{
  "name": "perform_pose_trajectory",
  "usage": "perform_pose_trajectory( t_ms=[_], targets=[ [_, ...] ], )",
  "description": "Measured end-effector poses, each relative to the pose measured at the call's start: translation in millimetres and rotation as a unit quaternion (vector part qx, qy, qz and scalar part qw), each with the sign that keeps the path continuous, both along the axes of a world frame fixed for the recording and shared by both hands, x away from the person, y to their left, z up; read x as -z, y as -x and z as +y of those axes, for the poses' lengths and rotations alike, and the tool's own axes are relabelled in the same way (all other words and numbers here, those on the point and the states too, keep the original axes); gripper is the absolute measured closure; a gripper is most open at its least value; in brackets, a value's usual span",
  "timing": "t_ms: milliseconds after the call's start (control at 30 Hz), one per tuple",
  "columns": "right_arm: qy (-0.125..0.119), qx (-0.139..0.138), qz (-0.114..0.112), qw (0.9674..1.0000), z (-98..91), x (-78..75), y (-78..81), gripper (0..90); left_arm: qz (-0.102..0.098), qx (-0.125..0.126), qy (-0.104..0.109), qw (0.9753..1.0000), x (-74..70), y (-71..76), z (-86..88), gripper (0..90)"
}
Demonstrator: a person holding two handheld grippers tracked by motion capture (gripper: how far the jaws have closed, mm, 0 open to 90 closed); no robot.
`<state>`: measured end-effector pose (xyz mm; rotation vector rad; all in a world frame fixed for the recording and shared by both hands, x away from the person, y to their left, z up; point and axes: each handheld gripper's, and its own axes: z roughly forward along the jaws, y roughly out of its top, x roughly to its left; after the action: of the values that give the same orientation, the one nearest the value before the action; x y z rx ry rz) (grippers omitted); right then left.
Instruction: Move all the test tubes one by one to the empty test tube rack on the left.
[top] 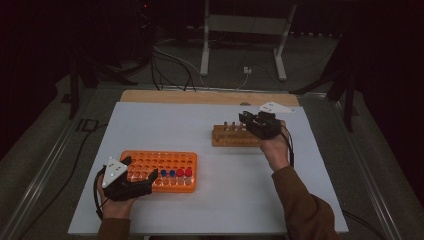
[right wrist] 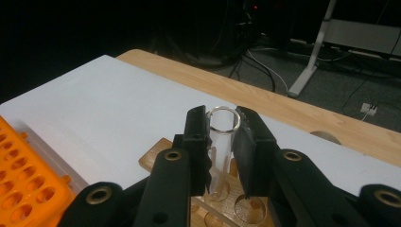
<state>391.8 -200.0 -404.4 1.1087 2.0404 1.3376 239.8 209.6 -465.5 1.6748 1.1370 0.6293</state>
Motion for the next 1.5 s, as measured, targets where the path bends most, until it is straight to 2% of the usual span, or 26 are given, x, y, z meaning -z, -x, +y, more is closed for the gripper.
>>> perform_pose_trajectory(
  t_ms=[200, 400, 600, 800, 967, 1300, 1433, 1500],
  targets=[
    [-0.003, -0.009, -0.005, 0.9999, 0.4, -3.6, 5.4, 75.3, -0.004, -0.003, 0.001, 1.0000, -1.5, 0.7, 0.0, 0.5],
    [-0.002, -0.025, -0.003, 0.9997, 5.2, -5.2, 11.9, 75.3, -0.008, -0.001, 0.012, 0.9999, -4.9, -0.8, -0.6, 0.5],
    [0.001, -0.043, 0.002, 0.9991, 13.8, -2.7, 17.1, 75.3, -0.020, 0.020, -0.014, 0.9995, -15.5, -6.6, -9.1, 0.5],
    [-0.002, -0.066, 0.009, 0.9978, 25.0, -2.6, 23.5, 75.2, -0.021, 0.044, -0.019, 0.9986, -24.2, -18.1, -19.3, 0.5],
    [0.001, -0.091, 0.021, 0.9956, 39.4, -0.3, 28.7, 75.2, -0.016, 0.061, -0.013, 0.9979, -29.1, -29.2, -28.4, 0.6],
    [0.007, -0.135, 0.025, 0.9905, 72.3, -0.7, 38.8, 75.2, -0.011, 0.079, -0.016, 0.9967, -31.1, -44.0, -46.8, 1.0],
    [-0.004, -0.151, 0.029, 0.9880, 84.4, -2.9, 40.7, 75.2, -0.013, 0.090, -0.024, 0.9955, -33.0, -46.3, -53.2, 3.4],
    [-0.007, -0.159, 0.030, 0.9868, 91.5, -4.4, 42.3, 75.2, -0.013, 0.095, -0.019, 0.9952, -33.6, -46.7, -54.8, 5.0]
  ],
)
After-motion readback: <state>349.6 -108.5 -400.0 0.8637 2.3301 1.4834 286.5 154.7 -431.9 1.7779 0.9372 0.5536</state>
